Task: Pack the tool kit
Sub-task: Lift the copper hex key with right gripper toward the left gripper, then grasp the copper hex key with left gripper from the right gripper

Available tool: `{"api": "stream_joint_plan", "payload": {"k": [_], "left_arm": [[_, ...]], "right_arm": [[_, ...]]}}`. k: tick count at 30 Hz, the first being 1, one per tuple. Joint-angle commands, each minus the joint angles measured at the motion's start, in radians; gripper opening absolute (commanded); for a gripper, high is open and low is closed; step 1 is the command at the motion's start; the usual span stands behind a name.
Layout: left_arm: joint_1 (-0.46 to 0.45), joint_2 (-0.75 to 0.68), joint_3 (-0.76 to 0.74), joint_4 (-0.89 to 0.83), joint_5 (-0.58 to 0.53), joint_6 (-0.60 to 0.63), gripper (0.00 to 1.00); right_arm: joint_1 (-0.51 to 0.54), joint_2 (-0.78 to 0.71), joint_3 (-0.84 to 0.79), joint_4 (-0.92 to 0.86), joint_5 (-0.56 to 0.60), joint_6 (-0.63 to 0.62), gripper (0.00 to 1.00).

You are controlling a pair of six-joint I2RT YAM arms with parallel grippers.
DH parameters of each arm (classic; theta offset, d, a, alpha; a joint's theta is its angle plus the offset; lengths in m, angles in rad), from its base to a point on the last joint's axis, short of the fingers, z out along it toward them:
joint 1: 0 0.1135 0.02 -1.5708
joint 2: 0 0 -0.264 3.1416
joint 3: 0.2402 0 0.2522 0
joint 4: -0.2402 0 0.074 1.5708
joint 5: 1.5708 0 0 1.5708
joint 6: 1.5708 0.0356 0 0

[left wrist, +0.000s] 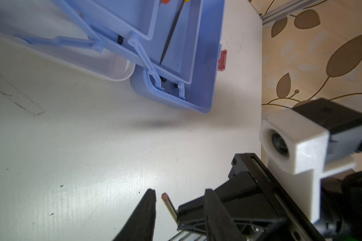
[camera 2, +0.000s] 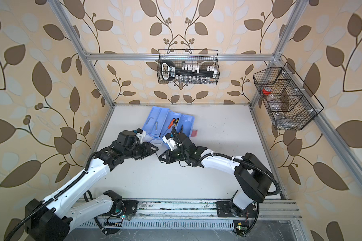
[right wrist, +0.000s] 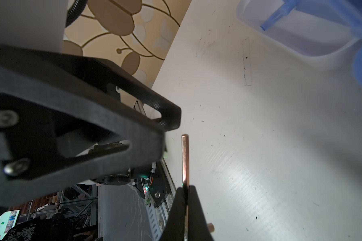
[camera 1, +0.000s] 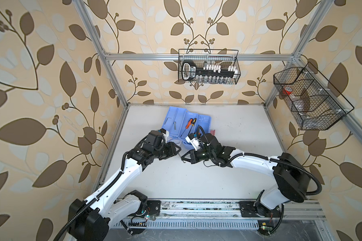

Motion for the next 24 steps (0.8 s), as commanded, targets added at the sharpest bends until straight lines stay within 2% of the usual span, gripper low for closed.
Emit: {"api": "stream_joint_plan", "payload": {"k": [1,16,24], "left_arm": [[-0.006,0.010,0.048,0.014,-0.053,-0.004,0.38],[-0.069,0.110,0.091,-0.059,-0.142,-0.013,0.34],[-0.070,0.107,0.077,-0.067,-0.164,-0.011,0.38]], "right_arm": [[0.008,-0.006,0.022,-0.021,0.027,-0.020,0.00],[0.005,0.016,0.032,-0.003,0.057,-0.005,0.00],[-0.006,0.038,-0.015,0.041,0.045,0.026,0.00]]}}
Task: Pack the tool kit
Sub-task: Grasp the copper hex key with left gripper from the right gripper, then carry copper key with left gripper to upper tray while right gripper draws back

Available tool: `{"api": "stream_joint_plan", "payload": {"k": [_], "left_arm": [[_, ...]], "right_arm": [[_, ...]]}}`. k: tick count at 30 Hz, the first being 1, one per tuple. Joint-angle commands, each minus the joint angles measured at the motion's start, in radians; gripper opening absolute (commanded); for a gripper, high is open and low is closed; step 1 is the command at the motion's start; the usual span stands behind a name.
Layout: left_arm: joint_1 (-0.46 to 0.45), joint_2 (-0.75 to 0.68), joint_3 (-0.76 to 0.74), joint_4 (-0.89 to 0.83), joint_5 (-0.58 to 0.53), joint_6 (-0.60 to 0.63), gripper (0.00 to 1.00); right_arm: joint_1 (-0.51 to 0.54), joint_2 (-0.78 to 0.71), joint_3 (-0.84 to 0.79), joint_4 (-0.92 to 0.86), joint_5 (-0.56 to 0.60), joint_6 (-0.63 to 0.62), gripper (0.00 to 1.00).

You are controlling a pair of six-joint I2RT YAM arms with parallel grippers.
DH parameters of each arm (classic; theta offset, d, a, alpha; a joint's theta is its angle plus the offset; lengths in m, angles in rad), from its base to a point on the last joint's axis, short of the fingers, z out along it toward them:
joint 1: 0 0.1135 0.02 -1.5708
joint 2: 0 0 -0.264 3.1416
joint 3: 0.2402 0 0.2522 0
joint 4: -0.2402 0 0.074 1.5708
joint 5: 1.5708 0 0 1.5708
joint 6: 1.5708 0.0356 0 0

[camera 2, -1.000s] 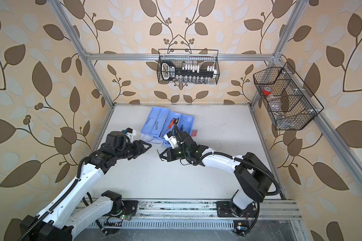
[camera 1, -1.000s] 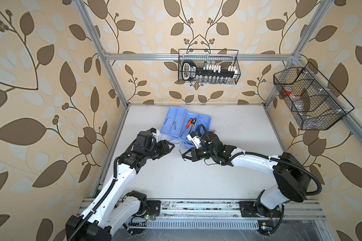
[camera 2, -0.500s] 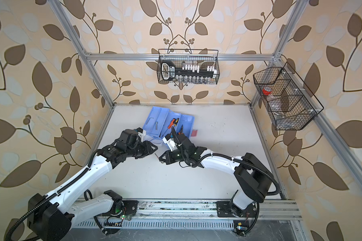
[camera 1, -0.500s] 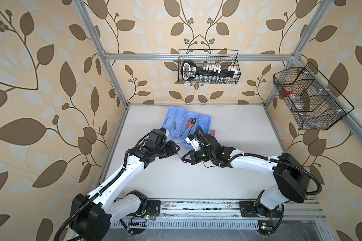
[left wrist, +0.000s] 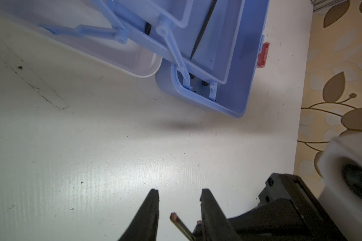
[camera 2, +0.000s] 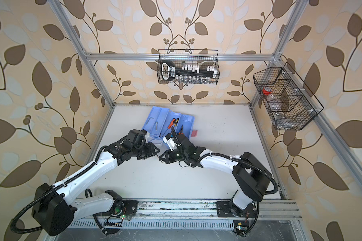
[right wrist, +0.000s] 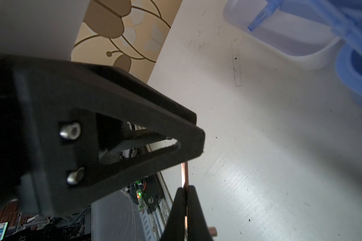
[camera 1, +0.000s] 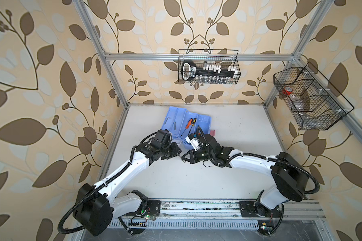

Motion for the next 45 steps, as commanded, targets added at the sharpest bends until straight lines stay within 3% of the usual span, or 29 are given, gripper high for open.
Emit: {"api": "stream_joint_plan", "payload": {"k": [1,7,10,14,17,26,31,37,38,42,45], "left_arm": [[-0.004,-0.013,0.023,-0.012,-0.032,0.005,0.39],[-0.004,0.006,0.012,0.008,-0.011,-0.018,0.63],[-0.005,0.019,0.001,0.022,0.008,-0.035,0.64],[-0.006,0.033,-0.017,0.046,0.024,-0.064,0.47],[-0.006,0.041,-0.020,0.057,0.029,-0.082,0.45],[-0.007,0.063,0.019,0.083,0.039,-0.132,0.20],[-0.011,0.069,0.029,0.083,0.045,-0.147,0.00],[-0.011,0.064,0.047,0.056,0.019,-0.125,0.00],[-0.010,0.067,0.060,0.038,0.002,-0.111,0.00],[-0.001,0.075,0.164,-0.084,-0.100,-0.026,0.00],[0.011,0.079,0.251,-0.167,-0.198,0.049,0.00]], "right_arm": [[-0.007,0.019,-0.021,0.034,0.003,0.016,0.00],[-0.013,0.027,-0.049,0.090,-0.004,0.050,0.00],[-0.015,0.027,-0.051,0.109,-0.006,0.062,0.00],[-0.016,0.028,-0.049,0.133,-0.010,0.075,0.00],[-0.016,0.030,-0.049,0.144,-0.009,0.082,0.00],[0.004,0.064,-0.047,0.202,0.001,0.121,0.00],[0.004,0.093,-0.059,0.295,0.008,0.177,0.00],[-0.016,0.071,-0.072,0.321,-0.017,0.185,0.00],[-0.019,0.059,-0.076,0.317,-0.023,0.179,0.01],[-0.048,-0.019,-0.114,0.278,-0.023,0.145,0.28],[-0.075,-0.103,-0.153,0.204,0.015,0.091,0.42]]}}
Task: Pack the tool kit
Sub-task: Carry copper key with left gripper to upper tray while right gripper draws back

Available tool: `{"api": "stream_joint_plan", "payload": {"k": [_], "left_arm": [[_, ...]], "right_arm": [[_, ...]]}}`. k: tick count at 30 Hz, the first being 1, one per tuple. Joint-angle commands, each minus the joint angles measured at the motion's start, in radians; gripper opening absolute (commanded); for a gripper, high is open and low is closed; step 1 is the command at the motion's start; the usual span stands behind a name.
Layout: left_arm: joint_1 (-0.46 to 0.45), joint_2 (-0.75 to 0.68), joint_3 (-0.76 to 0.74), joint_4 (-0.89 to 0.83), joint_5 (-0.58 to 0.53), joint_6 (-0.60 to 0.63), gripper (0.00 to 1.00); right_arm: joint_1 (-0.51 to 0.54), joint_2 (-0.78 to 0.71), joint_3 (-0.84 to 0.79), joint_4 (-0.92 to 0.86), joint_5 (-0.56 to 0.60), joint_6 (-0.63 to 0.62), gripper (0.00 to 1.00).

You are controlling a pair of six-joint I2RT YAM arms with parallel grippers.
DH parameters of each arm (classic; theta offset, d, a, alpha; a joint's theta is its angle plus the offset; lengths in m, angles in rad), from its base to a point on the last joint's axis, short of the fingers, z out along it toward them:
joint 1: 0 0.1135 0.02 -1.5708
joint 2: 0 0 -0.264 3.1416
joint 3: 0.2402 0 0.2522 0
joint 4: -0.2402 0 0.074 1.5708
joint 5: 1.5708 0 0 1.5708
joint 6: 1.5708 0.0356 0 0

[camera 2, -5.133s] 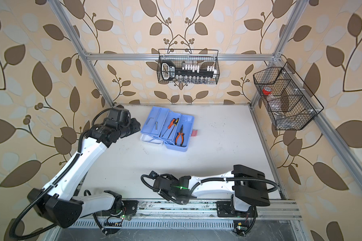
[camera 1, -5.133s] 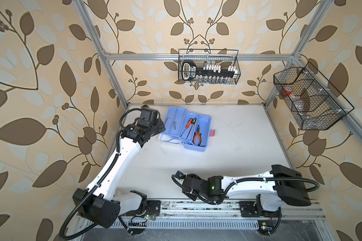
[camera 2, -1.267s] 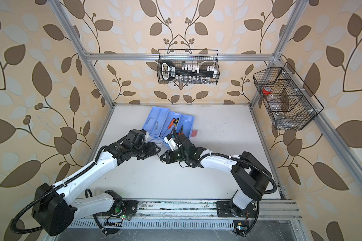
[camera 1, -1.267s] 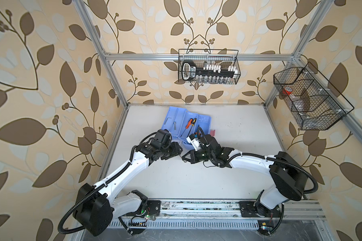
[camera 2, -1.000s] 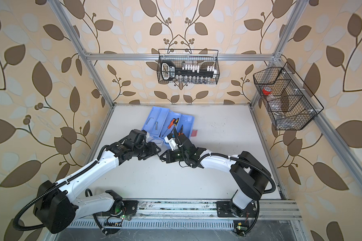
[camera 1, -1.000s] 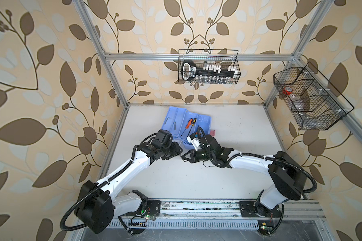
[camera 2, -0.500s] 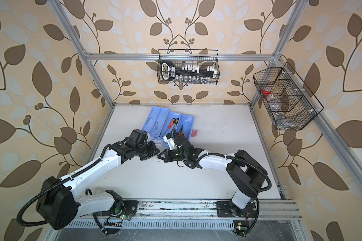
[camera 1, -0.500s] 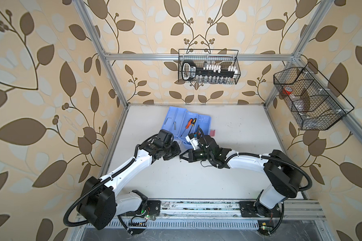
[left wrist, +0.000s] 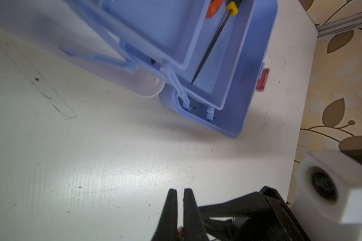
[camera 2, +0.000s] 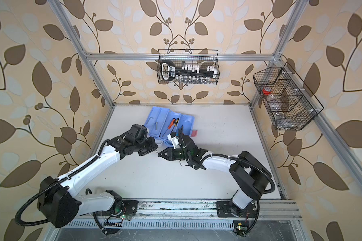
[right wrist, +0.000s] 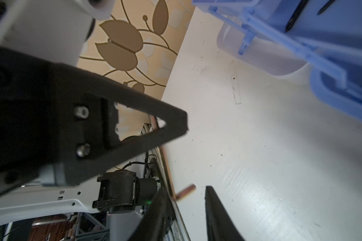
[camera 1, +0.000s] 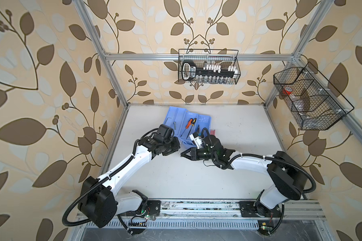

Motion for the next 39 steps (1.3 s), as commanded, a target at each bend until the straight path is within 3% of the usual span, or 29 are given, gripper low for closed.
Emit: {"api": "stream_joint_plan", "payload": {"k": [1,9,15,21,27,39], "left_arm": [[0.013,-0.003,0.116,-0.110,-0.147,0.118,0.00],[0.054,0.113,0.355,-0.233,-0.459,0.218,0.00],[0.057,0.412,0.667,-0.360,-0.695,0.335,0.00],[0.069,0.732,1.054,-0.522,-0.706,0.458,0.00],[0.139,0.932,1.253,-0.600,-0.645,0.521,0.00],[0.163,1.018,1.186,-0.571,-0.566,0.507,0.00]], "right_arm": [[-0.027,-0.105,-0.041,-0.070,0.037,-0.064,0.44],[-0.040,-0.286,-0.127,-0.265,0.253,-0.190,0.49],[-0.042,-0.350,-0.196,-0.305,0.326,-0.231,0.49],[-0.051,-0.353,-0.243,-0.305,0.328,-0.237,0.48],[-0.088,-0.350,-0.268,-0.279,0.298,-0.239,0.49],[-0.125,-0.295,-0.275,-0.234,0.250,-0.222,0.49]]}}
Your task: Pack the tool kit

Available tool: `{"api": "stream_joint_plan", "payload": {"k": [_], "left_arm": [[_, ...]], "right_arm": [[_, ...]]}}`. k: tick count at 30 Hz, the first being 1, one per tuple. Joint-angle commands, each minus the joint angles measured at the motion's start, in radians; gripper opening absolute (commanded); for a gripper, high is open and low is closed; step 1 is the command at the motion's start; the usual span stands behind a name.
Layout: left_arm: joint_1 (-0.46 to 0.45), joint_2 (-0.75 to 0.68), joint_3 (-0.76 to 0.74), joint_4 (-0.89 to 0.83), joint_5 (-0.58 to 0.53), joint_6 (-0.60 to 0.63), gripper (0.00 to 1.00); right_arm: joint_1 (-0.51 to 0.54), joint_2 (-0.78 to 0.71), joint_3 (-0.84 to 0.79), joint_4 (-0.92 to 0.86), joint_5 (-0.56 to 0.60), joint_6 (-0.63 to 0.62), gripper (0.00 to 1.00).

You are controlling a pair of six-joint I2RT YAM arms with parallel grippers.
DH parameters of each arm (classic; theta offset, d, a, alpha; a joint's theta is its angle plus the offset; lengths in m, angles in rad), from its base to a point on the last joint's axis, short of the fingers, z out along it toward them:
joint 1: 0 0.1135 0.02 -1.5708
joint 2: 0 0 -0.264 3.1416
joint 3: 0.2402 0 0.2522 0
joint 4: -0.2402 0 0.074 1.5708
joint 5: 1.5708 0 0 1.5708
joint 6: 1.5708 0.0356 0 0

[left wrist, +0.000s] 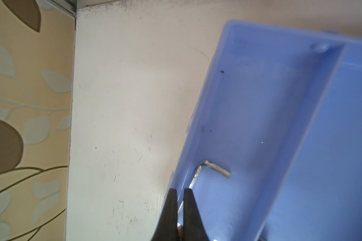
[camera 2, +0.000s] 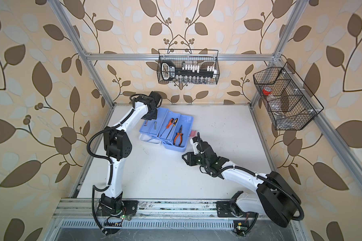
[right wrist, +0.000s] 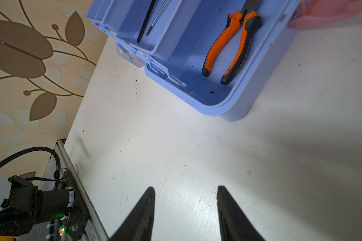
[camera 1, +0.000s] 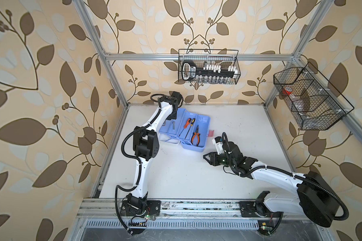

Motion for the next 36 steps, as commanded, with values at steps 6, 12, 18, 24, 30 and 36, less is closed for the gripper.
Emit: {"api": "stream_joint_plan", "payload": {"k": [6,12,18,24,30,36], "left_arm": [[-0.002,-0.019,-0.061,-0.025,0.049,-0.019,0.00],[-0.005,-0.061,-0.123,-0.019,0.071,-0.043,0.04],[-0.022,-0.106,-0.137,-0.016,0.091,-0.057,0.19],[-0.050,-0.197,-0.156,0.006,0.147,-0.084,0.34],[-0.055,-0.322,-0.223,0.037,0.153,-0.126,0.35],[-0.021,-0.549,-0.476,0.205,0.111,-0.235,0.35]], "right_arm": [[-0.005,0.022,-0.019,0.034,-0.036,0.006,0.49],[-0.005,0.001,-0.029,0.031,-0.034,0.009,0.49],[-0.004,-0.019,-0.038,0.028,-0.030,0.011,0.49],[-0.004,-0.038,-0.034,-0.002,-0.012,-0.006,0.50],[-0.005,-0.053,-0.005,-0.047,0.036,-0.011,0.50],[-0.004,-0.038,0.063,-0.156,0.145,-0.041,0.51]]}}
